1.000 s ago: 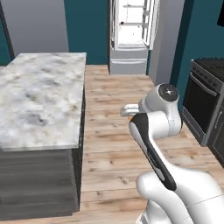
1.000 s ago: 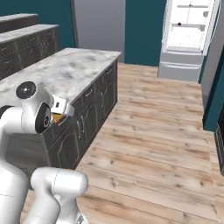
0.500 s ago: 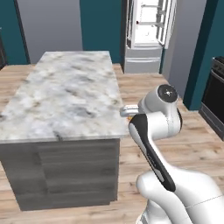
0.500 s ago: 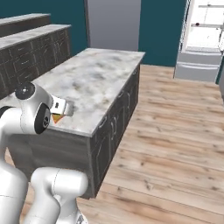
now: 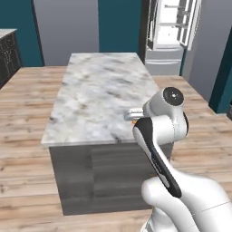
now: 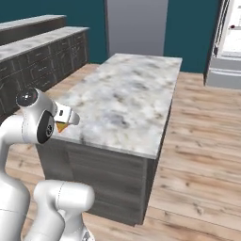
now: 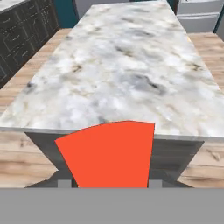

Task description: Take the cheese, steak, and tomato from the fridge and place them on the plate on the dining counter to create an appetizer plate.

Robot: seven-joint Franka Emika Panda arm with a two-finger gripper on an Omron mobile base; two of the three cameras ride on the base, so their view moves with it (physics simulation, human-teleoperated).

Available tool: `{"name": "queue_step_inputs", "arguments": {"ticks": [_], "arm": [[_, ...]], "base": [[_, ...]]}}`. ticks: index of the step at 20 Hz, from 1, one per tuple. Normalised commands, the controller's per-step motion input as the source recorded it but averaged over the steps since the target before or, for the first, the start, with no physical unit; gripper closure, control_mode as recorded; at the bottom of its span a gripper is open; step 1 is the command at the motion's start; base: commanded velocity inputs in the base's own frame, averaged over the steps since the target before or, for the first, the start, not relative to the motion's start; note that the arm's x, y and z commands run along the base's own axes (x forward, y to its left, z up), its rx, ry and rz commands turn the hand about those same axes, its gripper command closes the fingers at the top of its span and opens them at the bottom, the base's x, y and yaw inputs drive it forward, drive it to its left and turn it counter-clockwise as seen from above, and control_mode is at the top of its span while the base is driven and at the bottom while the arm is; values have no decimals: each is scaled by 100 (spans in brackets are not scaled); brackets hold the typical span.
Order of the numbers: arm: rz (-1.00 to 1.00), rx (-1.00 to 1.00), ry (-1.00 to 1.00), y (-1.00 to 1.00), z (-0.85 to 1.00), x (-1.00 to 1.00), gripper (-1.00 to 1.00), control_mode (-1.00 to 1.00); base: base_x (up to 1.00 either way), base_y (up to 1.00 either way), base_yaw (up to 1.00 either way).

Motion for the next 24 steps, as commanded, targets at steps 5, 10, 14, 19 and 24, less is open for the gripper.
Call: {"name": "queue_step_inputs", "arguments": {"ticks": [5, 10, 14, 19, 24], "arm": [[0, 0, 0, 0, 0, 0, 100, 100], [0, 0, 0, 0, 0, 0, 100, 100], [0, 0, 0, 0, 0, 0, 100, 100], [0, 0, 0, 0, 0, 0, 100, 100], [0, 0, 0, 0, 0, 0, 100, 100]], "base": [[-11, 100, 0], [-18, 100, 0], [-21, 100, -1], [-30, 100, 0], [-30, 100, 0]]}}
